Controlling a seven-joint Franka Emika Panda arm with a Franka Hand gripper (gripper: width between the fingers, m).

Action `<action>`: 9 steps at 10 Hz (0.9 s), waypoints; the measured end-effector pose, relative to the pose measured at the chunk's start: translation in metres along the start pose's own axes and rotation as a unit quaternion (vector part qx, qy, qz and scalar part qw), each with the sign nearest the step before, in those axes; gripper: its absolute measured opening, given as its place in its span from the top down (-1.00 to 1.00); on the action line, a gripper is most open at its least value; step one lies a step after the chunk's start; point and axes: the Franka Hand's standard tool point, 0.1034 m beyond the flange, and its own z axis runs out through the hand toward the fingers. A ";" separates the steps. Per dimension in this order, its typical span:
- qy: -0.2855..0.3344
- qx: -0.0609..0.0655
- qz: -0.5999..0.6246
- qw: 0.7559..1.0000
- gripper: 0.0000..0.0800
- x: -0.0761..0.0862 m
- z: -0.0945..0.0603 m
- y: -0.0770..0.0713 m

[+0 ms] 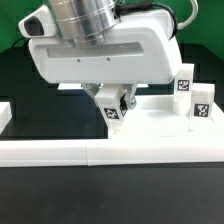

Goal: Assemble square table

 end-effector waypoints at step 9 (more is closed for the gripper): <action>0.047 0.037 0.389 0.919 0.28 -0.021 0.014 -0.018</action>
Offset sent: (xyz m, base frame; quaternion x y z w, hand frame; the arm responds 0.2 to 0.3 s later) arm -0.0173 0.0193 -0.0054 -0.0334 0.0337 0.2834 0.9578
